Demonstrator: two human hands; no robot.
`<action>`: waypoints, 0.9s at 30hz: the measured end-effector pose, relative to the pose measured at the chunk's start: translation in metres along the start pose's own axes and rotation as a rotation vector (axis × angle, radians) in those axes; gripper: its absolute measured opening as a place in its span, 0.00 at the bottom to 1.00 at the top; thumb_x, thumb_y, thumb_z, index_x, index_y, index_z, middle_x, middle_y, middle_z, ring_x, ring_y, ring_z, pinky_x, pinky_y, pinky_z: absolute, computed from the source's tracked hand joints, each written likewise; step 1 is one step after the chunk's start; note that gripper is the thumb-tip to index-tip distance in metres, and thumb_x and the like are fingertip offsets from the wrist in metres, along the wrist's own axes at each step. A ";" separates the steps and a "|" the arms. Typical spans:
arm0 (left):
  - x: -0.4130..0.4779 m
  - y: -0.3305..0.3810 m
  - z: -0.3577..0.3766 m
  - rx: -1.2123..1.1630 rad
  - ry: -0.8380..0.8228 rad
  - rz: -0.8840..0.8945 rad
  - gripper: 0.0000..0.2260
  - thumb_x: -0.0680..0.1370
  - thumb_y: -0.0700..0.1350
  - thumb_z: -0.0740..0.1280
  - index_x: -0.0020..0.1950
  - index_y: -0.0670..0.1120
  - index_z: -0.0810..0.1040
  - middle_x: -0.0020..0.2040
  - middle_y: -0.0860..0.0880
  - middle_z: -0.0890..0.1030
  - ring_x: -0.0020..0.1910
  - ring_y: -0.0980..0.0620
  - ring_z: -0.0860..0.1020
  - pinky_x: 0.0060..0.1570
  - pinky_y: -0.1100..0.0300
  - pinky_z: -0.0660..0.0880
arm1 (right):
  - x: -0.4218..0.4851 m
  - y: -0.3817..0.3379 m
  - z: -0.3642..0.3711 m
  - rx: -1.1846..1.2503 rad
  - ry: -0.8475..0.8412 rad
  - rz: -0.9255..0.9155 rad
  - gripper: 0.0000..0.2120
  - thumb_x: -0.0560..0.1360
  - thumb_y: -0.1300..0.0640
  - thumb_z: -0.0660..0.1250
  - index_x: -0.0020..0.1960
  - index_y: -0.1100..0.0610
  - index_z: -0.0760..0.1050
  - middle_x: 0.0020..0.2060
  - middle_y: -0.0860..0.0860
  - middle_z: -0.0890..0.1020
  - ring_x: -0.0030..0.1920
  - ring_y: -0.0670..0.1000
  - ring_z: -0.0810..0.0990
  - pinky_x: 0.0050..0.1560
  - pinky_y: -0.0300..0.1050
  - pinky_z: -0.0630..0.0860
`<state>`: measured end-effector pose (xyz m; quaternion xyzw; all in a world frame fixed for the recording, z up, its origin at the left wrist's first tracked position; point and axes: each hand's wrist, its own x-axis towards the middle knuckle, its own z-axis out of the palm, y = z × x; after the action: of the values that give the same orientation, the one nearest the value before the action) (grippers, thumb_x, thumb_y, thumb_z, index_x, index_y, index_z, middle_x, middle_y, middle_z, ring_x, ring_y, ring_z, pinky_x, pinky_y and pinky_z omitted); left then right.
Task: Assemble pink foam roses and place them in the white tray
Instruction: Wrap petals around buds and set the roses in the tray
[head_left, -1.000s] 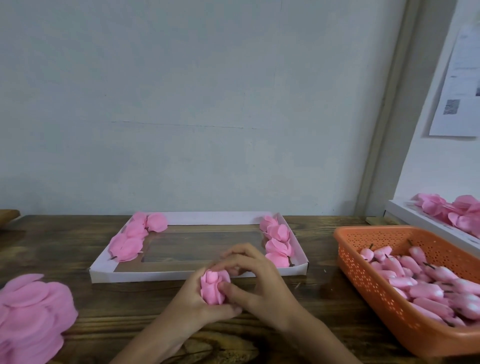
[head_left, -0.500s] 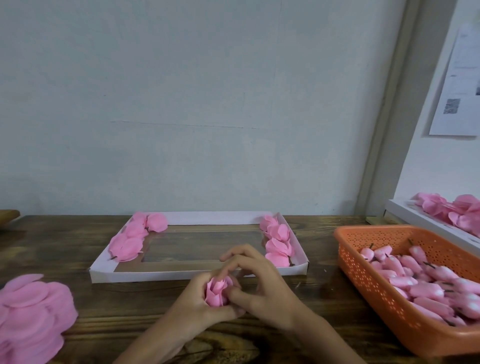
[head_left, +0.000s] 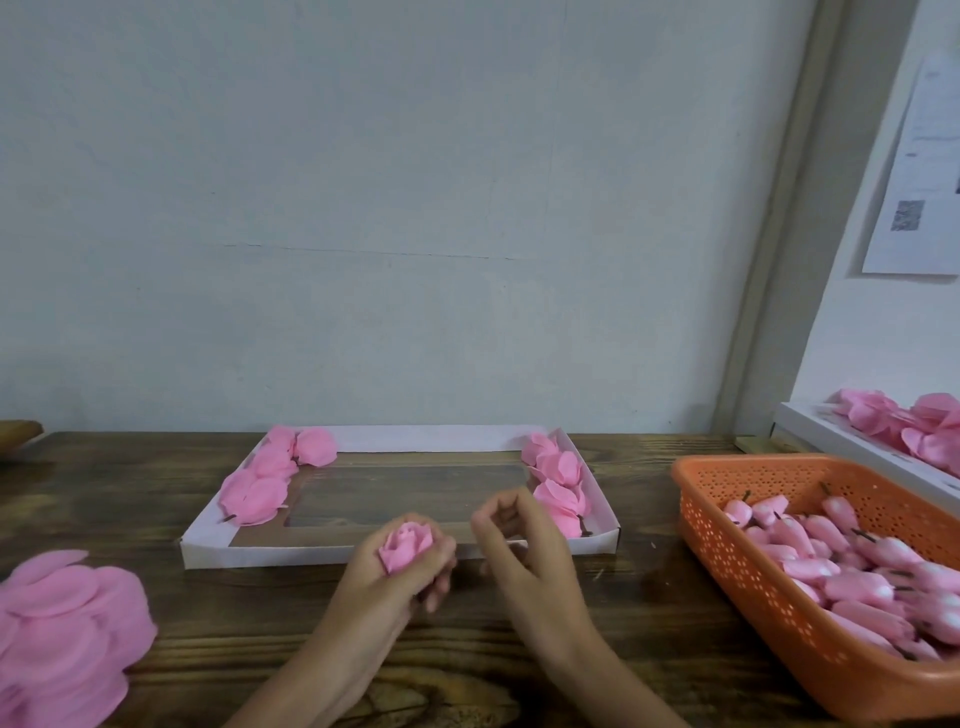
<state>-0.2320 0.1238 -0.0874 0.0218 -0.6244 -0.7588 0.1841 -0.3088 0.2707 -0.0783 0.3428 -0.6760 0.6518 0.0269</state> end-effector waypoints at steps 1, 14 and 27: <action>0.001 0.002 0.000 -0.075 0.029 0.003 0.11 0.73 0.47 0.80 0.41 0.45 0.80 0.36 0.42 0.76 0.35 0.47 0.72 0.31 0.59 0.70 | -0.002 -0.001 0.003 -0.004 -0.011 -0.009 0.04 0.78 0.47 0.70 0.47 0.46 0.77 0.44 0.45 0.83 0.44 0.45 0.81 0.47 0.54 0.80; -0.007 0.011 0.014 -0.272 0.098 -0.094 0.12 0.77 0.44 0.72 0.54 0.38 0.78 0.47 0.39 0.76 0.49 0.41 0.75 0.50 0.49 0.78 | -0.027 -0.003 0.031 -0.412 0.060 -0.252 0.13 0.73 0.43 0.72 0.55 0.46 0.77 0.48 0.42 0.75 0.45 0.44 0.79 0.41 0.40 0.78; -0.007 0.010 0.011 -0.231 0.159 -0.100 0.17 0.74 0.51 0.74 0.48 0.37 0.79 0.38 0.39 0.73 0.35 0.47 0.74 0.37 0.55 0.75 | -0.027 -0.005 0.030 -0.499 0.036 -0.378 0.07 0.73 0.47 0.75 0.50 0.46 0.81 0.53 0.43 0.74 0.53 0.43 0.78 0.53 0.40 0.77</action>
<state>-0.2255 0.1352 -0.0764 0.0914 -0.5146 -0.8297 0.1962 -0.2734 0.2557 -0.0919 0.4336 -0.7390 0.4550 0.2426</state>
